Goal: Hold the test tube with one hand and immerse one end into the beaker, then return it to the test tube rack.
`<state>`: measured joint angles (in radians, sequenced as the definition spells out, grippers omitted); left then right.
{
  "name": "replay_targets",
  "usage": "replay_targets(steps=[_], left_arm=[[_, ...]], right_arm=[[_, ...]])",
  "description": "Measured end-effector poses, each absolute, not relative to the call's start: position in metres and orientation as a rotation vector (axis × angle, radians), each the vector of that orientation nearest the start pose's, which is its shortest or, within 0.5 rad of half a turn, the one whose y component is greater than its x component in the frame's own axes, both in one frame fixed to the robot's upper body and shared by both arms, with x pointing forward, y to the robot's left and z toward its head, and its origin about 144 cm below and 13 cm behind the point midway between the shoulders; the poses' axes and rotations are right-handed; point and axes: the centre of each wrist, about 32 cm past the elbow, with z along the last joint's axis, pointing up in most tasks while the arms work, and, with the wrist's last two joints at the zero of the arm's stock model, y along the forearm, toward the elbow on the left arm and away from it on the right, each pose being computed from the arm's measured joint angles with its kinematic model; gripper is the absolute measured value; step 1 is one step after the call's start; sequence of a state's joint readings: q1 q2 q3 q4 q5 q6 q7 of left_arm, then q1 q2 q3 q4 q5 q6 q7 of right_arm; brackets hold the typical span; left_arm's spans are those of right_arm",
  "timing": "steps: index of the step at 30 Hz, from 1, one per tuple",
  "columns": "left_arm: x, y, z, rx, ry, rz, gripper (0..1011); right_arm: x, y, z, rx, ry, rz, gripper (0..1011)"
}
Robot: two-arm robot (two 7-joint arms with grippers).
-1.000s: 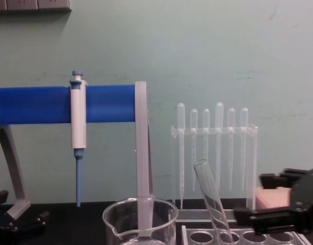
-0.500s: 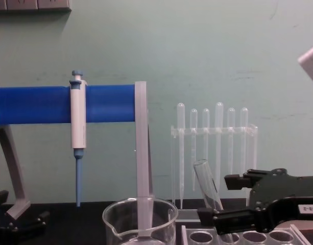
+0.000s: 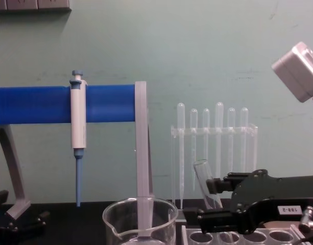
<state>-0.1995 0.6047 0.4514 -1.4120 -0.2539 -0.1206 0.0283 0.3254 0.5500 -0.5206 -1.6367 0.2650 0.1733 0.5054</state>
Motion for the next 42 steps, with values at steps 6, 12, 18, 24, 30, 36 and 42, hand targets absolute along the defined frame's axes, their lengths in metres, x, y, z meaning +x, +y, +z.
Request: replay_targets(steps=[6,12,18,24,30,36,42], left_arm=[[0.489,0.310,1.140,0.304,-0.285,1.248,1000],[0.489,0.310,1.140,0.304,-0.285,1.248,1000],[0.489,0.310,1.140,0.304,-0.285,1.248,1000],[0.489,0.310,1.140,0.305,-0.285,1.248,1000],[0.489,0.310,1.140,0.304,-0.285,1.248,1000],[0.489,0.310,1.140,0.304,-0.285,1.248,1000],[0.489,0.310,1.140,0.304,-0.285,1.248,1000]], right_arm=[[0.505,-0.232,1.224,-0.327,-0.195,-0.623,682],[0.504,-0.233,1.224,-0.318,-0.192,-0.630,489],[0.501,-0.238,1.224,-0.286,-0.178,-0.657,306],[0.495,-0.244,1.227,-0.217,-0.160,-0.694,224],[0.487,-0.251,1.240,-0.110,-0.153,-0.745,224],[0.481,-0.255,1.261,-0.004,-0.117,-0.796,224],[0.479,-0.253,1.273,0.014,-0.072,-0.812,224]])
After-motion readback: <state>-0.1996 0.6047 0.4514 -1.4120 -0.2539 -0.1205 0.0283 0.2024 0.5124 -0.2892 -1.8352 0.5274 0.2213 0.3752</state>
